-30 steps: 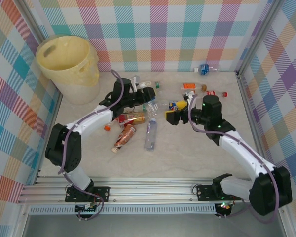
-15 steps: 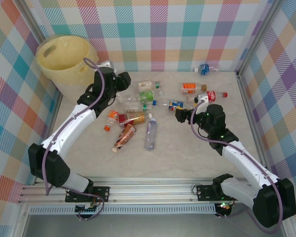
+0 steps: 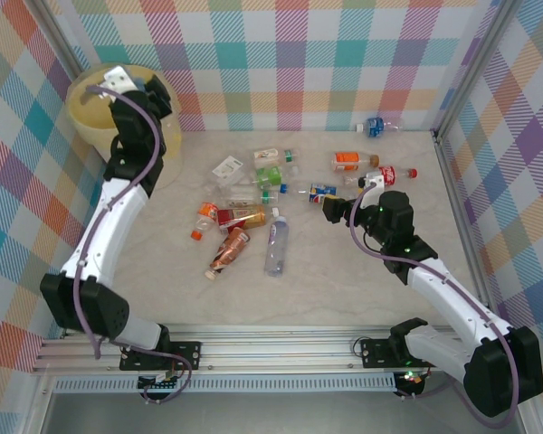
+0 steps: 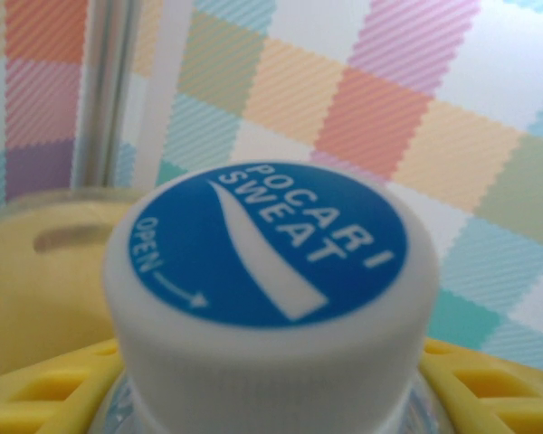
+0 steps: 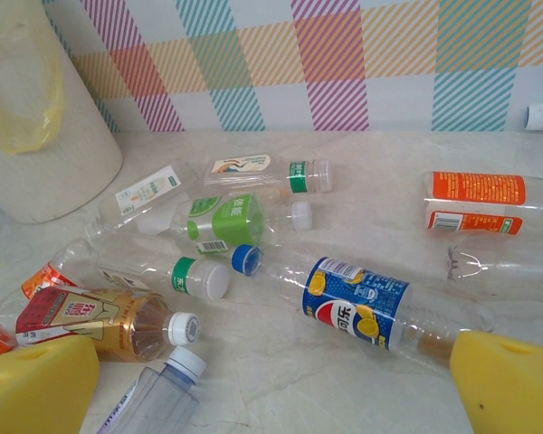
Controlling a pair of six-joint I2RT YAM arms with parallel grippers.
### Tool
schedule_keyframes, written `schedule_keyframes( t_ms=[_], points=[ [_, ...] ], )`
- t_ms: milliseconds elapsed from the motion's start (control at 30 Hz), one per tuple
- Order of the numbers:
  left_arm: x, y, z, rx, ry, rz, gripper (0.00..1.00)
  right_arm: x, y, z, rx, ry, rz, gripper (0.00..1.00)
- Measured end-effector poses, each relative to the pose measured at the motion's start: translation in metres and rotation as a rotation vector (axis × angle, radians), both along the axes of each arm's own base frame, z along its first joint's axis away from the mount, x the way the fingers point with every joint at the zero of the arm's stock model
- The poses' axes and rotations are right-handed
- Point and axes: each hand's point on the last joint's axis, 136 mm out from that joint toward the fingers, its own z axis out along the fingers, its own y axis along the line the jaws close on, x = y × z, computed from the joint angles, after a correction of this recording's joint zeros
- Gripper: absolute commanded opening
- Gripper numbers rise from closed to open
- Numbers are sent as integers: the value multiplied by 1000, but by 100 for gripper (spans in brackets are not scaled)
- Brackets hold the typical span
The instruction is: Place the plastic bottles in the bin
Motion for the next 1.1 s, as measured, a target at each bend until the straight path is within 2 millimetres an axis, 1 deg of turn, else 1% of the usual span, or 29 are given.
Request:
schedule_keyframes(
  t_ms=[100,167,233,400,467,567,667,867,967,1100],
  points=[
    [24,20,7,15,-15,39,60,-1,-1,2,2,-5,-3,100],
    [41,34,4,44,-15,68,60,-1,-1,4,4,-12,-4,100],
    [59,45,-3,75,-9,96,60,-2,-2,7,5,-18,-7,100],
    [113,75,-36,86,48,145,60,-2,-3,7,6,-20,-10,100],
    [129,86,-52,66,83,146,60,-2,-3,7,5,-18,-10,100],
    [144,98,-74,14,147,126,59,-2,-4,5,0,-11,-14,100],
    [146,98,-94,-47,225,82,58,-2,-5,4,-3,-8,-21,100],
    [142,81,-127,-143,351,-12,58,0,-5,1,-9,-1,-27,100],
    [139,76,-134,-177,381,-35,58,2,-4,-5,-16,17,-27,100],
    [128,70,-138,-221,409,-53,57,5,-3,-14,-25,41,-24,100]
  ],
)
